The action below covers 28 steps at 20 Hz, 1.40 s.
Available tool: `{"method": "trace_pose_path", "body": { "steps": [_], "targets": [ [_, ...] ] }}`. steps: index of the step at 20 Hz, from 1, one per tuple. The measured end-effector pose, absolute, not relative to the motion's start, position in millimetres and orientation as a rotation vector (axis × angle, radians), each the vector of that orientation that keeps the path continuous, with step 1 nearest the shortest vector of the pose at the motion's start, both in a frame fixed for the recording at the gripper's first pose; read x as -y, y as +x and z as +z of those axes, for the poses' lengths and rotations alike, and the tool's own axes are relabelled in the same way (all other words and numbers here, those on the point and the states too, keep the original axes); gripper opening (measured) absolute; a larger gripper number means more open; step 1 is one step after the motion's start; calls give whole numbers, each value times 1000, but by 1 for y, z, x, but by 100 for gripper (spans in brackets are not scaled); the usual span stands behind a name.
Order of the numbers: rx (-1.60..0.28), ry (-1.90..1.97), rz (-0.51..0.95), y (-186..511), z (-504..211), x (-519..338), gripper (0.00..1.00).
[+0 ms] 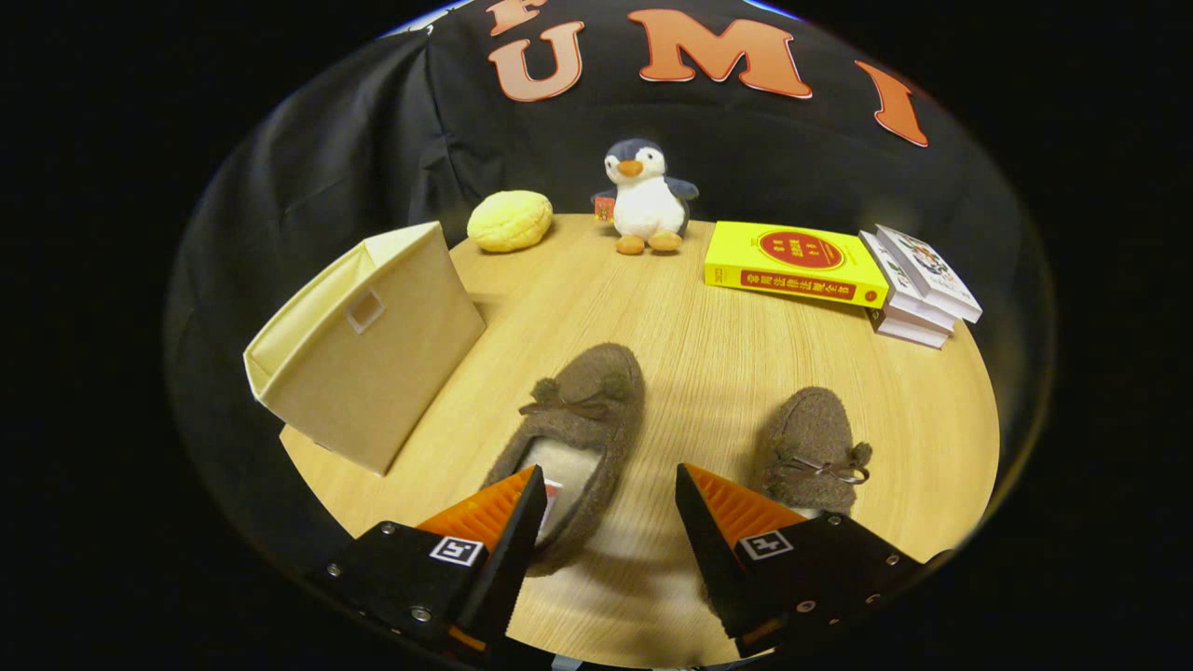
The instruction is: Open the storage box then place both shoes into the box .Put the left shoe in first, then the right shoe, with the right side of both shoes facing outward in a uniform manner.
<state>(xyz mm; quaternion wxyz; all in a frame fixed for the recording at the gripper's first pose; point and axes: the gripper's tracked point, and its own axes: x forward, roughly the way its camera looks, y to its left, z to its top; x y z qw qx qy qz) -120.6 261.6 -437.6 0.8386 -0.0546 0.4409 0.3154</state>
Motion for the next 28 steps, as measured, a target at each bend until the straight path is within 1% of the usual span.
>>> {"method": "trace_pose_path", "body": {
  "steps": [3,5,7,8,9,10,11,12,14,17,21,28],
  "targets": [
    [-962,-117,654,-111,-465,-267,79],
    [-961,-101,643,-101,-474,-277,74],
    [-941,-79,614,-87,-480,-286,63],
    [-943,-61,605,-84,-483,-291,54],
    [-946,-50,595,-81,-488,-295,50],
    [-954,-39,596,-80,-492,-299,40],
    [-982,-24,602,-82,-498,-302,34],
    [-979,6,581,-78,-494,-301,15],
    [-1002,49,576,-78,-495,-302,5],
    [-1036,106,567,-82,-482,-299,3],
    [-1043,118,498,-80,-448,-294,4],
    [-972,167,431,-82,-342,-331,3]
  ]
}}
